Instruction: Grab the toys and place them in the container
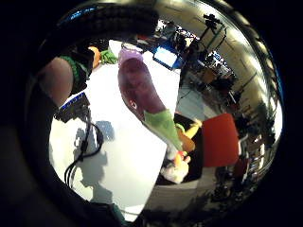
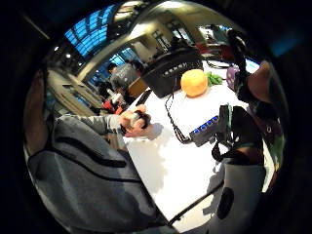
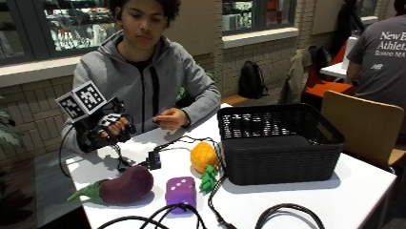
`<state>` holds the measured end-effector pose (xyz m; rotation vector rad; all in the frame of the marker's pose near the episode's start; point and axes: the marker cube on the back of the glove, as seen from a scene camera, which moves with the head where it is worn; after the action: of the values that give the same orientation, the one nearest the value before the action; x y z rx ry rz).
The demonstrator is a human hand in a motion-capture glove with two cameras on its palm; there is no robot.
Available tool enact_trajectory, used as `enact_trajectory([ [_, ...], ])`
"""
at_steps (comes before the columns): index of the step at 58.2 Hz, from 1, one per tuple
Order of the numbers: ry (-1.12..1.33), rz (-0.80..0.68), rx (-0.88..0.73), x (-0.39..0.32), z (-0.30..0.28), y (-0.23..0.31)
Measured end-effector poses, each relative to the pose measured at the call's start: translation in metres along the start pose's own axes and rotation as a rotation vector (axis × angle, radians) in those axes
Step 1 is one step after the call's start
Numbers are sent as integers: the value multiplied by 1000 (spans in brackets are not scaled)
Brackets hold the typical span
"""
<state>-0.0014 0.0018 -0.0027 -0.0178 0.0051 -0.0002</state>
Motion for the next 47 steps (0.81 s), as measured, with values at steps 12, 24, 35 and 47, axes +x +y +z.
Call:
enact_trajectory([
  [12, 95, 58, -137, -20, -24, 9],
  [24, 223, 251, -247, -13, -31, -13],
  [35, 139, 339, -461, 47, 3, -45],
  [47, 55, 482, -607, 104, 59, -65],
])
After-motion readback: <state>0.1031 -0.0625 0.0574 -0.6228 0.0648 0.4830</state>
